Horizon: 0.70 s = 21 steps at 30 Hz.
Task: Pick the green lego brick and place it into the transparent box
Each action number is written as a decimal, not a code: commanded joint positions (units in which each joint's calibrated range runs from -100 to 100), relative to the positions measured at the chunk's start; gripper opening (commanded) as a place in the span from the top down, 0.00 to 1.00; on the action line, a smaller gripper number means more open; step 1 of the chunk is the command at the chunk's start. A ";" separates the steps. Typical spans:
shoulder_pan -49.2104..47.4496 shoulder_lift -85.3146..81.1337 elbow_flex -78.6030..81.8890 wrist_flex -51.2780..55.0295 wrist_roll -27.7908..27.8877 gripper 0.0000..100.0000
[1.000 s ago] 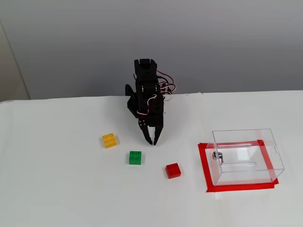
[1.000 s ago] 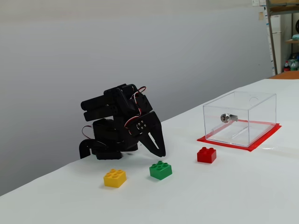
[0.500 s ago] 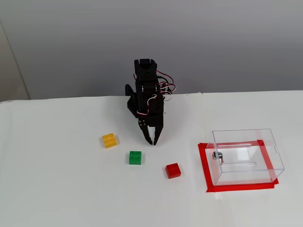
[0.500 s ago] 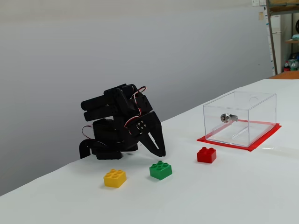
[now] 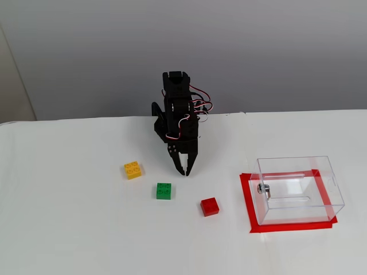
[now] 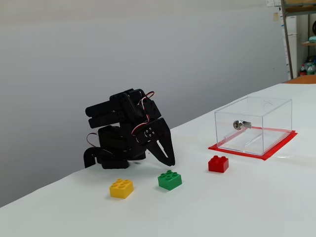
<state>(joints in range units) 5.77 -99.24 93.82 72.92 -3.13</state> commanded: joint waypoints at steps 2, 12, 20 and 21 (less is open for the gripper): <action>0.40 -0.51 -1.24 0.27 0.15 0.99; 0.40 -0.51 -1.24 0.27 0.15 0.99; -0.19 -0.51 -1.24 0.19 0.20 0.99; -0.19 -0.51 -1.24 0.10 0.20 0.99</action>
<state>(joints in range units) 5.66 -99.24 93.82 72.92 -3.13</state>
